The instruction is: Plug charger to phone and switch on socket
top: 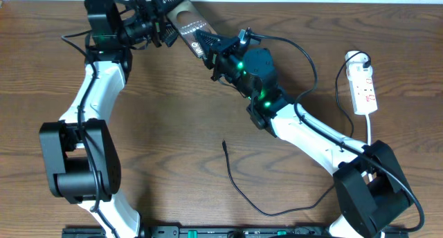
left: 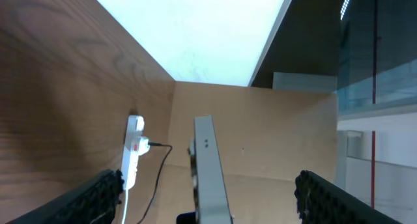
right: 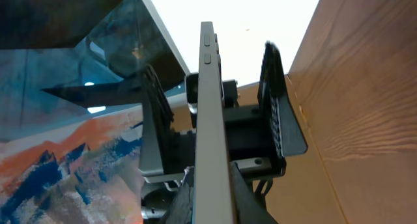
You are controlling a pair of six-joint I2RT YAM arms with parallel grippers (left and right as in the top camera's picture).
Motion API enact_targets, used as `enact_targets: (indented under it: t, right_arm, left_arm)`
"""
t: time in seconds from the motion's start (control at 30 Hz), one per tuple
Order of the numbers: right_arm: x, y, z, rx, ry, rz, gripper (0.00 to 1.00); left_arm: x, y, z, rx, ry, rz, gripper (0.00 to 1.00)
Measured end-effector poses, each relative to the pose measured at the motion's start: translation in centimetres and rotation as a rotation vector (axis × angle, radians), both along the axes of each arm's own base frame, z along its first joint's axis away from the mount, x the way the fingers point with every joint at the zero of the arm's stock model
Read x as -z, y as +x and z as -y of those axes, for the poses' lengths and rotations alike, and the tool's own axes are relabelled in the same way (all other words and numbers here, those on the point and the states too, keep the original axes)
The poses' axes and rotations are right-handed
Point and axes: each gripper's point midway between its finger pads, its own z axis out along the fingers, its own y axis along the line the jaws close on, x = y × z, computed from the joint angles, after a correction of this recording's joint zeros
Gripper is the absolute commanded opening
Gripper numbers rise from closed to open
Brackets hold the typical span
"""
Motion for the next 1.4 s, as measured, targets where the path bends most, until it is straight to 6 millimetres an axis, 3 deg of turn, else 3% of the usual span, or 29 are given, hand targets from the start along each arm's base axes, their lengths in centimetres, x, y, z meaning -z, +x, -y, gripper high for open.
enact_targets:
  t: [0.07, 0.23, 0.43, 0.6, 0.93, 1.23, 1.3, 1.4]
  right_arm:
    - [0.0, -0.1, -0.2, 0.000, 0.000, 0.000, 0.01]
    - [0.0, -0.2, -0.3, 0.005, 0.000, -0.002, 0.01]
    - [0.2, -0.3, -0.5, 0.007, -0.004, -0.008, 0.01]
    - [0.3, -0.5, -0.7, 0.010, -0.007, -0.012, 0.01]
    - [0.4, -0.2, -0.4, 0.051, -0.007, -0.013, 0.01]
    - [0.3, 0.0, -0.2, 0.075, -0.006, -0.011, 0.01]
    - [0.2, 0.0, -0.2, 0.076, -0.005, -0.007, 0.01]
    - [0.4, -0.1, -0.3, 0.078, -0.036, 0.013, 0.01]
  left_arm:
    - [0.0, -0.1, 0.4, 0.007, 0.000, 0.000, 0.82]
    - [0.0, -0.2, 0.9, 0.015, 0.001, 0.000, 0.61]
    - [0.0, -0.1, 0.9, 0.008, 0.000, -0.003, 0.44]
    - [0.0, 0.0, 0.8, 0.002, 0.001, -0.003, 0.36]
    - [0.1, -0.2, 2.0, 0.017, 0.003, -0.003, 0.33]
    - [0.1, -0.3, 2.4, 0.024, 0.002, -0.005, 0.19]
    - [0.1, -0.3, 2.4, 0.023, 0.001, -0.010, 0.09]
    - [0.3, -0.3, 2.4, 0.021, -0.002, -0.026, 0.07]
